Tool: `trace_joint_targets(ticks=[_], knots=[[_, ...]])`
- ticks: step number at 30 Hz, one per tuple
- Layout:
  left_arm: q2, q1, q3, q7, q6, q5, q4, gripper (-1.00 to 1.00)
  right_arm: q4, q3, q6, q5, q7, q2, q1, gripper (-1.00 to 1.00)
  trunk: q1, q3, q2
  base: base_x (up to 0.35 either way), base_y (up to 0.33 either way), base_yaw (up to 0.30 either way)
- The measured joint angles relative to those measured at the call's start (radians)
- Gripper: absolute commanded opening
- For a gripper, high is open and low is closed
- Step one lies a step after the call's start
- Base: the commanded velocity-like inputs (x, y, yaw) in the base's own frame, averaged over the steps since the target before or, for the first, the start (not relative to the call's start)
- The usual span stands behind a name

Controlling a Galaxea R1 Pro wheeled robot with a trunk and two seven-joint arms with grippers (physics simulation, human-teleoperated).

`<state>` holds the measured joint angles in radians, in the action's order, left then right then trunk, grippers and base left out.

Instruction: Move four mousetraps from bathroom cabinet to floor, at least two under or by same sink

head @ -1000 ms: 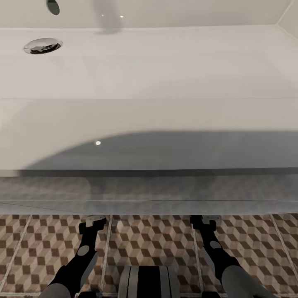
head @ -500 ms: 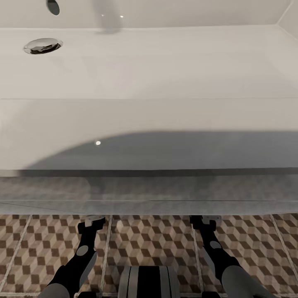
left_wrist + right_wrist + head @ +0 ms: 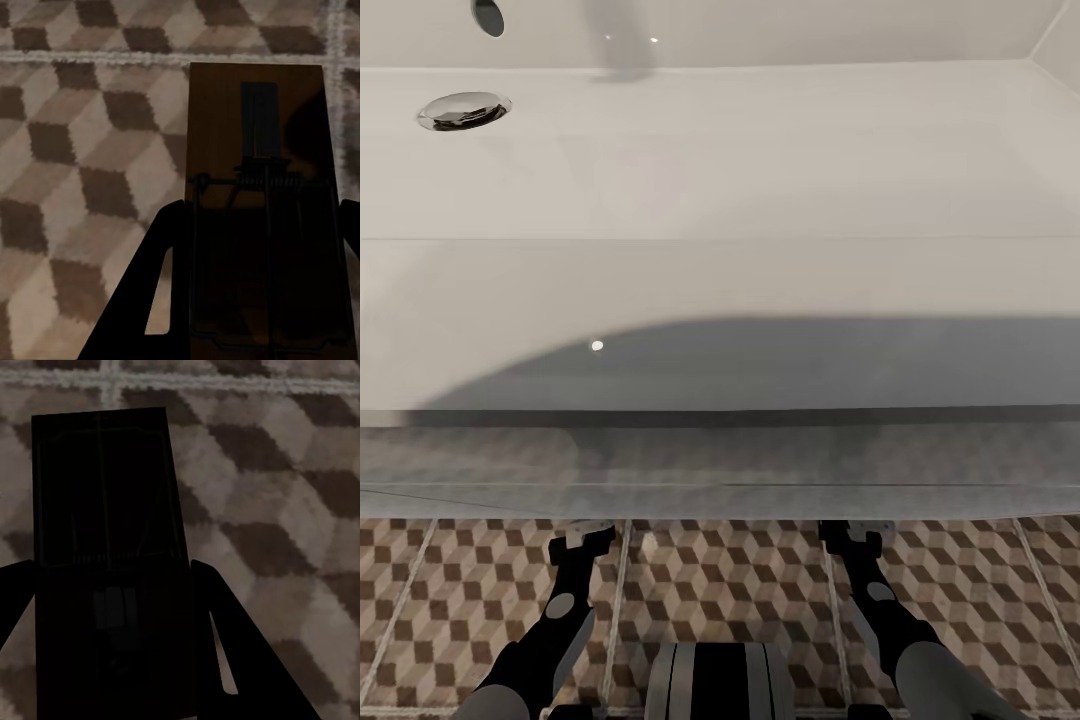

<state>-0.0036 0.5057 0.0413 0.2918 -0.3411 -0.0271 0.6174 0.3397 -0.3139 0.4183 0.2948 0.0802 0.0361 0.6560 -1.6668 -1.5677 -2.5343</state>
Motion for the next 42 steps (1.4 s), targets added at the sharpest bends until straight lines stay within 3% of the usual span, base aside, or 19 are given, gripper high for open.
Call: trace_joint_targets(ticks=[42], knots=[[-0.005,0.000,0.000,0.002,0.000,-0.001,0.000,-1.00,0.000,0.000,0.002,0.000,0.000,0.000,0.000,-1.00,0.000,0.000,0.000,0.032,0.000,0.000]])
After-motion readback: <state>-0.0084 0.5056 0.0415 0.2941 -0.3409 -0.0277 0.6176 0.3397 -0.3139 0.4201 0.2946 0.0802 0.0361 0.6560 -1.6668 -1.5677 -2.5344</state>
